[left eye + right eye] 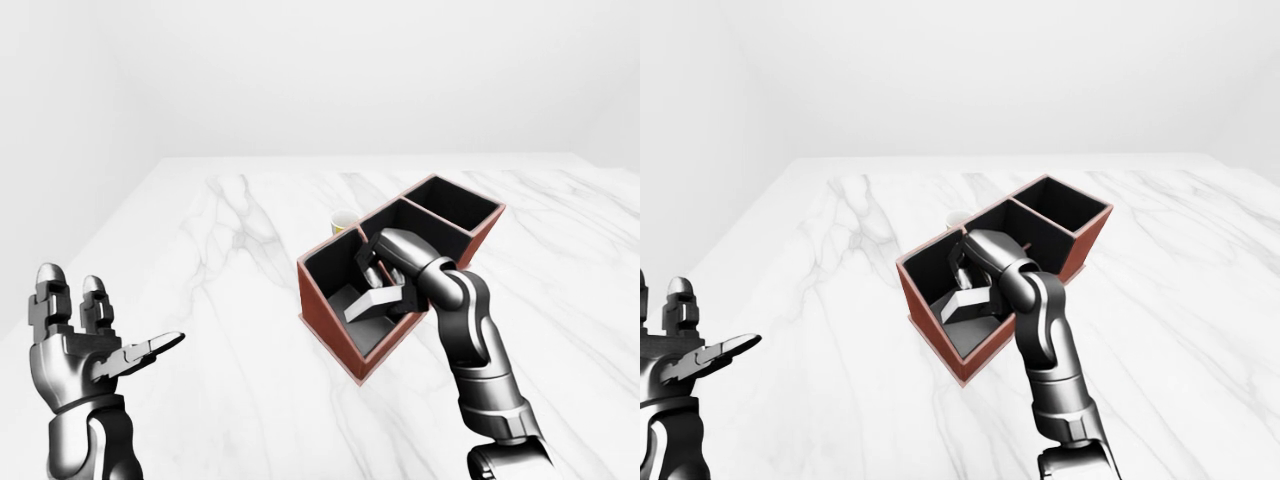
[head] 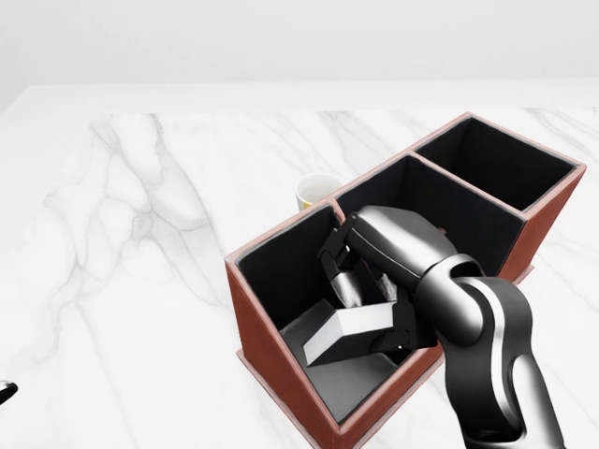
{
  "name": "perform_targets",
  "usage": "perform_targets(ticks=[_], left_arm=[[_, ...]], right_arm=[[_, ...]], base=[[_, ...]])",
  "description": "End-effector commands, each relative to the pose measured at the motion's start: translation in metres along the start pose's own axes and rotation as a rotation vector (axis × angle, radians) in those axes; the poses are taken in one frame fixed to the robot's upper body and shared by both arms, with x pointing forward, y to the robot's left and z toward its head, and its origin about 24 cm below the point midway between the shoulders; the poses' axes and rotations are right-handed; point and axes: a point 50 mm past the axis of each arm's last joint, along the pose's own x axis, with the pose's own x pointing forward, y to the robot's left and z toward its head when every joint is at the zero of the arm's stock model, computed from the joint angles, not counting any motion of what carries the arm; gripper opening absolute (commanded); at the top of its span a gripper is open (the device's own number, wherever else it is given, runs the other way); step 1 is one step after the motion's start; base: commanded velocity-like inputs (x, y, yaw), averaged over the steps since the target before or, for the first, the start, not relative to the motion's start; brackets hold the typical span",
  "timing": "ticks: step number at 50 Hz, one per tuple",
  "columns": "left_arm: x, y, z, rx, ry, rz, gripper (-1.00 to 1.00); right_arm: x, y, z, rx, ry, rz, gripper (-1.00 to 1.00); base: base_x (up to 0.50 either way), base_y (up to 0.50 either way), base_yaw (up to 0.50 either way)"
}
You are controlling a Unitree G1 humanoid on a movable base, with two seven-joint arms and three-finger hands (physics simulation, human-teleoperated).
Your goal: Pick up the book and place it in the left compartment of the caddy.
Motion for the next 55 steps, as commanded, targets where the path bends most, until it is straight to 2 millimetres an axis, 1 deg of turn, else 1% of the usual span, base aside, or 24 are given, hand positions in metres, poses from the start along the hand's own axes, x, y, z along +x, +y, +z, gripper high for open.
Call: perform_targets(ticks=[1,16,29,45,49,55], left_arm=[[0.000,0.001,0.001,0.000,-0.002,0.002,1.00],[0.001,0.001,0.000,0.000,-0.004,0.001,1.00],[0.000,-0.001,0.000,0.001,-0.002,-0.001,1.00],[0.000,0.001,-0.002,0.000,-0.001,-0.001,1.00],[-0.001,0.000,-0.002,0.000,-0.001,-0.002,1.00],[-0.001,0.000,-0.002,0.001,0.000,-0.004,1.00]], right_arm=[[0.004,0.001,-0.002,0.003,0.014,0.007,-1.00],[0.010,0.003,-0.003,0.007,0.027,0.031,-1.00],[0.011,0.008,-0.008,0.023,0.042,0.050,-1.00],[0.013,0.010,-0.010,0.021,0.054,0.064,-1.00],[0.016,0.008,-0.012,0.017,0.065,0.064,-1.00],[0.016,0.009,-0.016,0.006,0.085,0.074,-1.00]], base=[[0.00,0.00,0.00],[0.00,0.00,0.00],[0.00,0.00,0.00],[0.00,0.00,0.00],[0.00,0.00,0.00],[0.00,0.00,0.00]])
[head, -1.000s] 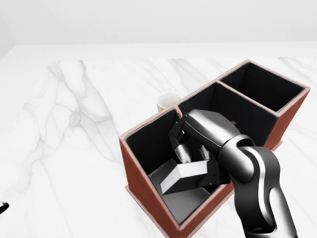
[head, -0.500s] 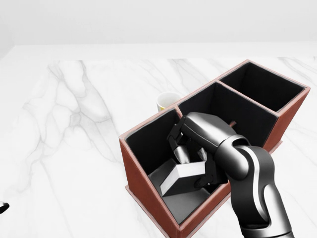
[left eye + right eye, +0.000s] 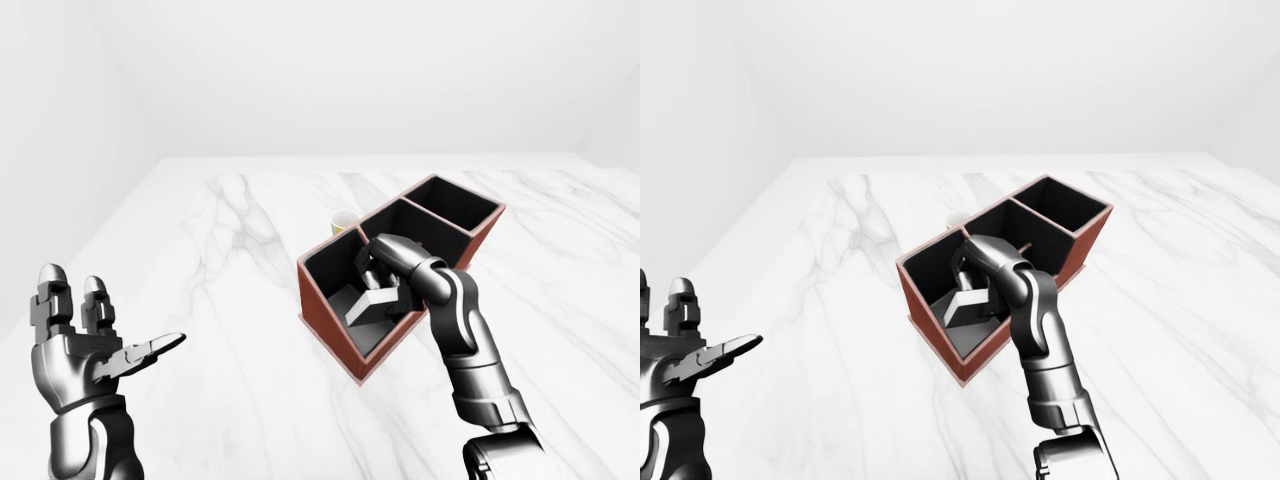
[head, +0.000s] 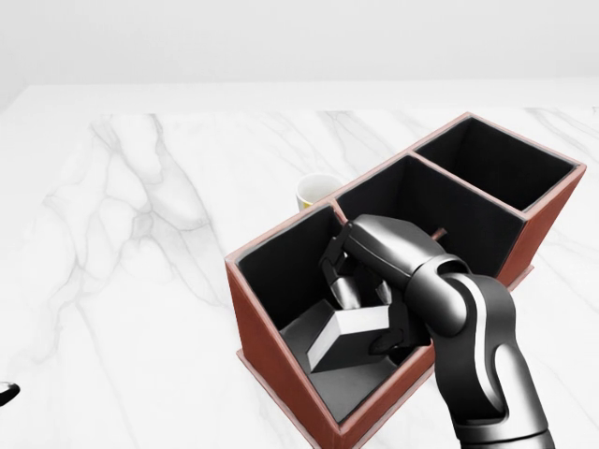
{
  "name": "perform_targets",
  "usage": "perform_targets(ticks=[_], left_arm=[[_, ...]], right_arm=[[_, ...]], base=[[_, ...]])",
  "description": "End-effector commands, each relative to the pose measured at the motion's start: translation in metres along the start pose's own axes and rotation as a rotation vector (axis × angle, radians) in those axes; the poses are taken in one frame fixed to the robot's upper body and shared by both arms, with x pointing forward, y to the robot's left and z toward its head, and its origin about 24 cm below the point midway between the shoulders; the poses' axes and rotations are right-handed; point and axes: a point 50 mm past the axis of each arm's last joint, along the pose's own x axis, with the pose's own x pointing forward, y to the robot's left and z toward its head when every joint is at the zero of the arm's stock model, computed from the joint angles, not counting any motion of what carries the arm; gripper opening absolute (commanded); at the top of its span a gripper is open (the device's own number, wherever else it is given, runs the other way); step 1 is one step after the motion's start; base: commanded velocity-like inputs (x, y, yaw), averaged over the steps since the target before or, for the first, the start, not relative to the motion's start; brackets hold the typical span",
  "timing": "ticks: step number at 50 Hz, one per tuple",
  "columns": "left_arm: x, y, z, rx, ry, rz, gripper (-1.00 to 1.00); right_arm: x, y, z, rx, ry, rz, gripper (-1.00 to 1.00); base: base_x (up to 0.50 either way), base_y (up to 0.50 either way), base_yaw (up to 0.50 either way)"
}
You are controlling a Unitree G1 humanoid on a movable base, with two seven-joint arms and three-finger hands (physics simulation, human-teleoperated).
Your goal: Pick up the book and place it in the left compartment of the caddy.
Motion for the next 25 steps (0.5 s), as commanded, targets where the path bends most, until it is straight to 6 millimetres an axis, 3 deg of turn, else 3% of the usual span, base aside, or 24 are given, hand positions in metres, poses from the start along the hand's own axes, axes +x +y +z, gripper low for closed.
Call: perform_targets(ticks=[1,12,25], left_arm=[[-0.0005,-0.0006,-0.0008,0.001,0.001,-0.002,1.00],[-0.0011,-0.0014,0.0001,0.001,0.000,-0.003,1.00],[-0.0010,-0.0017,0.0009,0.001,0.001,-0.003,1.00]], right_arm=[[0.0010,-0.0032,-0.0027,-0.009,0.019,-0.006,-1.00],[-0.0009,-0.0099,0.0017,-0.053,0.028,-0.037,-1.00],[0.0026,-0.0025,-0.0036,-0.045,0.050,-0.003,-1.00]], base=[[0.00,0.00,0.00],[0.00,0.00,0.00],[0.00,0.00,0.00]])
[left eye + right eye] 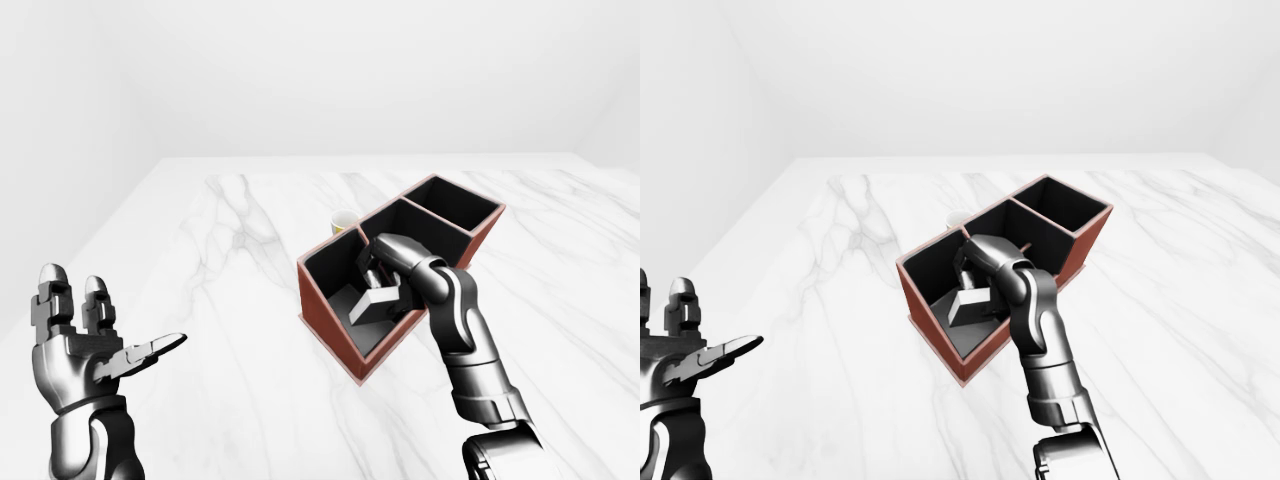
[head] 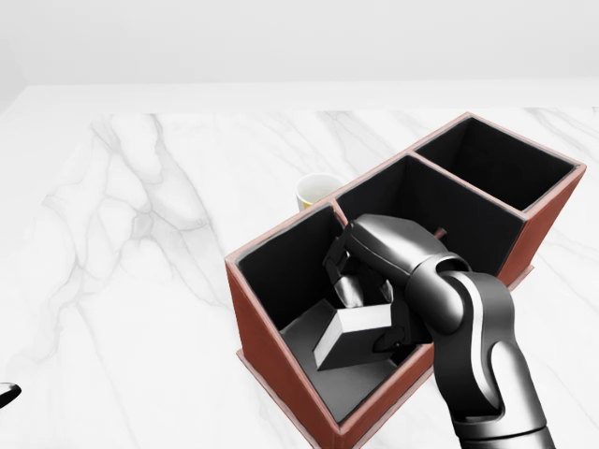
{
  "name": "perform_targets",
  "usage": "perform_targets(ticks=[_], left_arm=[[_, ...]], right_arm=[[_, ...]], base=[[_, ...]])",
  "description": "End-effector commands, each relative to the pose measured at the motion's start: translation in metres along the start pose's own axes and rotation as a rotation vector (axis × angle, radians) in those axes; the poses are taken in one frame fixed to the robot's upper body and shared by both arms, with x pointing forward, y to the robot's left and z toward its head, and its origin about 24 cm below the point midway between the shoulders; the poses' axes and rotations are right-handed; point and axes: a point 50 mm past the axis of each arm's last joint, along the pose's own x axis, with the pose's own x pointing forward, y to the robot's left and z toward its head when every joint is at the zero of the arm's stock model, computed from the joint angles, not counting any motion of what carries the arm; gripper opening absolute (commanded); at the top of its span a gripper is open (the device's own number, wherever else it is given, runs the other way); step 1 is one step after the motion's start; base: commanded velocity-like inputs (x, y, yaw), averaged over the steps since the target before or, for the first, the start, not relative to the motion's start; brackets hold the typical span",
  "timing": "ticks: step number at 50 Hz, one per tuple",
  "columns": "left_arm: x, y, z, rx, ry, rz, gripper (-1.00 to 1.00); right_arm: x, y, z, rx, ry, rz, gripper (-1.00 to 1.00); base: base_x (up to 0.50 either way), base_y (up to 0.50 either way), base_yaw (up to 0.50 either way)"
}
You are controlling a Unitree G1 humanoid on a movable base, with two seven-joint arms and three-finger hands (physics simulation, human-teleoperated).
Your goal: Pick up the book and place it in the left compartment of the caddy.
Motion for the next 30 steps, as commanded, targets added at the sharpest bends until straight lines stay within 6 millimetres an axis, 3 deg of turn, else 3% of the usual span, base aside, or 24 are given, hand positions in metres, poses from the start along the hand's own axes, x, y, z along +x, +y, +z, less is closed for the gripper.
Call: perform_targets(ticks=[1,30], left_arm=[[0.000,0.000,0.000,0.000,0.000,-0.001,1.00],[0.003,0.002,0.000,0.000,-0.002,0.004,1.00]], right_arm=[[0.001,-0.001,0.000,-0.014,0.013,-0.005,-1.00],[0.012,0.013,0.002,-0.042,0.050,0.044,-1.00]], base=[[0.00,0.00,0.00],[0.00,0.00,0.00]])
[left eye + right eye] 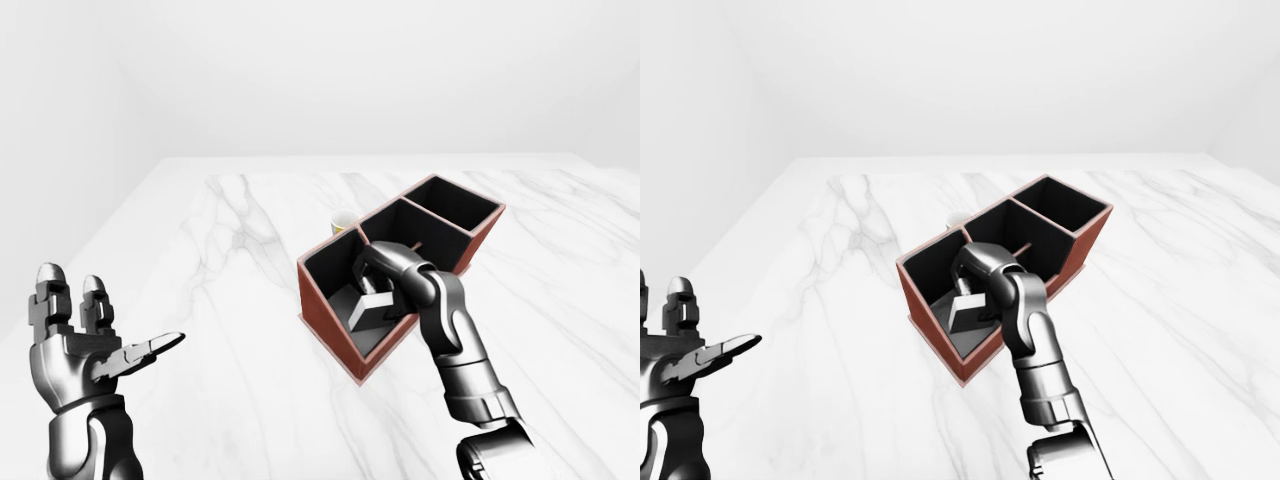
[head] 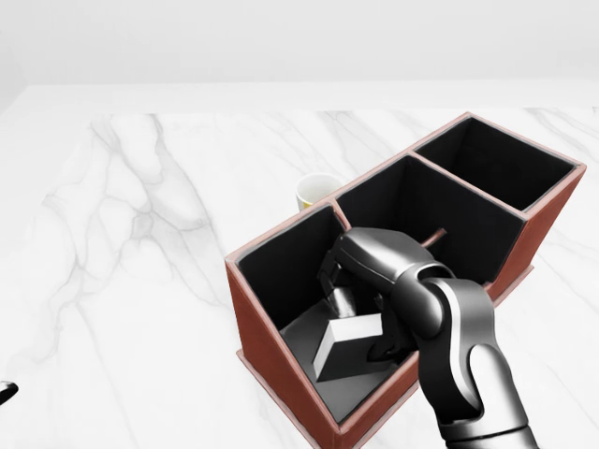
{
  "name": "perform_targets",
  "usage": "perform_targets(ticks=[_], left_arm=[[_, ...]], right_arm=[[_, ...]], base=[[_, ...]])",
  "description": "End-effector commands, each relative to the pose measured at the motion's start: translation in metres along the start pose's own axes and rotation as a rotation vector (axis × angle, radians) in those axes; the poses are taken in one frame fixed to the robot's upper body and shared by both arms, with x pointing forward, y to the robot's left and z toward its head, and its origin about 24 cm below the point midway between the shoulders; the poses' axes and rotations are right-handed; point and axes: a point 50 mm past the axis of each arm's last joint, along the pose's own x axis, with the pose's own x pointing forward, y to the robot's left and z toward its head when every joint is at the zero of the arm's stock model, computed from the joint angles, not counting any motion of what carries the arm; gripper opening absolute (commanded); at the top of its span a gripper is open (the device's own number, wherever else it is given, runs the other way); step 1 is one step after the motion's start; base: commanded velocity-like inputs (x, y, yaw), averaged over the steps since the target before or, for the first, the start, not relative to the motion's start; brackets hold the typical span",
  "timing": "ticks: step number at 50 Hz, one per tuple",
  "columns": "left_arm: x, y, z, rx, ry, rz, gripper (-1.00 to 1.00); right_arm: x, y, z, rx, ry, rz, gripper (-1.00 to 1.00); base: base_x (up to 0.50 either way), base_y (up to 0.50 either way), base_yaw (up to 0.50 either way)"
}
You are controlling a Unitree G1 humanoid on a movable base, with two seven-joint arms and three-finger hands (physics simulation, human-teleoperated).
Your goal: Pick up the book and place it in the left compartment of the caddy.
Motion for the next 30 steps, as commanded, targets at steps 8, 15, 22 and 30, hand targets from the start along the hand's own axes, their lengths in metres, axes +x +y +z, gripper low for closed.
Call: perform_targets(ticks=[8,15,22,30], left_arm=[[0.000,0.000,-0.001,0.000,0.000,0.001,1.00],[0.000,0.000,-0.001,-0.001,-0.001,0.000,1.00],[-0.001,0.000,-0.001,-0.002,-0.001,-0.001,1.00],[-0.001,0.000,0.000,-0.005,-0.002,-0.001,1.00]], right_arm=[[0.008,0.004,-0.005,0.003,0.032,-0.023,-1.00],[0.008,0.002,-0.006,-0.013,0.045,-0.046,-1.00],[0.011,0.010,-0.006,0.002,0.048,-0.049,-1.00],[0.017,0.022,-0.012,0.037,0.063,-0.060,-1.00]], base=[[0.00,0.00,0.00],[0.00,0.00,0.00],[0.00,0.00,0.00],[0.00,0.00,0.00]])
